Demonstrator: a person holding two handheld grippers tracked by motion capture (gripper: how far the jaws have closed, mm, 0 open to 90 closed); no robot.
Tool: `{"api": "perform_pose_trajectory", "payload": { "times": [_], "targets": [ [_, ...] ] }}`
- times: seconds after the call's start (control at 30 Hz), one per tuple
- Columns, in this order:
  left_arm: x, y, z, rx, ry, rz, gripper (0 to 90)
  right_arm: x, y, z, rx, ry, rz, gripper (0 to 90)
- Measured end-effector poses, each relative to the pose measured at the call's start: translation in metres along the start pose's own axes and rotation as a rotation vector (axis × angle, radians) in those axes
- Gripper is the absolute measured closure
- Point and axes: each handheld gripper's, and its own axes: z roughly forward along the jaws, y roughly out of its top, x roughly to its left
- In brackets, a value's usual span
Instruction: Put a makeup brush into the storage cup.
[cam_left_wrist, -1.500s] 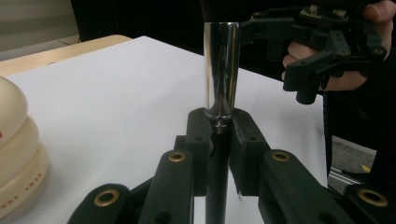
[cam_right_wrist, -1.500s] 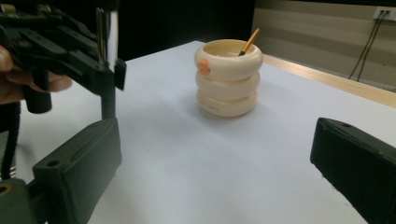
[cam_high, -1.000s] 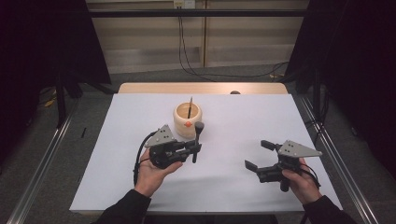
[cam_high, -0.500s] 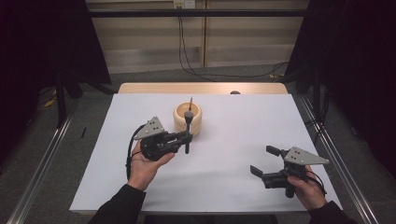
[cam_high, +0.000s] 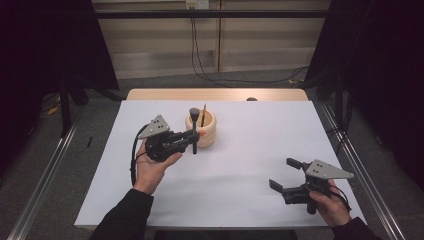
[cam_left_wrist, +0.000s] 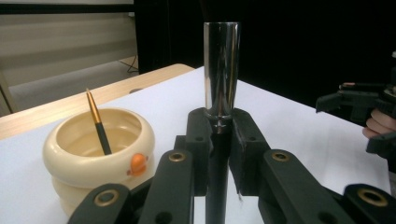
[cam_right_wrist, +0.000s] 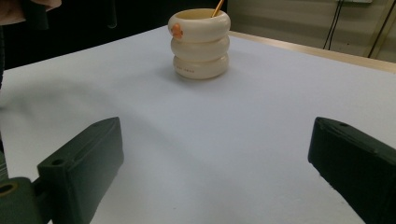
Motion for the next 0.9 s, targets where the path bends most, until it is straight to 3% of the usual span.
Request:
{"api": "perform_pose_trajectory", "payload": {
  "times": [0.23,0.27,0.37,0.47,0.67,0.73,0.9],
  "targets": [
    [0.009,0.014,0.005,-0.011,0.007,0.014,79.4,0.001,-0.001,0.001,0.002,0.005,0.002,2.7],
    [0.009,0.016,0.005,-0.006,0.029,0.02,79.4,0.0,-0.001,0.001,0.0,0.005,0.003,2.7],
    [0.01,0.02,0.007,-0.012,0.042,0.019,79.4,0.0,-0.001,0.001,0.0,0.007,0.005,2.7],
    [0.013,0.025,0.01,-0.017,0.023,0.024,79.4,0.0,0.0,0.001,-0.001,0.007,0.005,2.7],
    [0.017,0.031,0.013,-0.027,0.059,0.013,79.4,0.0,0.0,0.001,-0.001,0.006,0.006,2.7],
    [0.021,0.033,0.015,-0.03,0.045,0.014,79.4,0.0,0.0,0.001,-0.002,0.006,0.006,2.7],
    [0.023,0.039,0.02,-0.038,0.058,0.026,79.4,0.0,-0.001,0.001,0.002,0.007,0.004,2.7]
  ]
}}
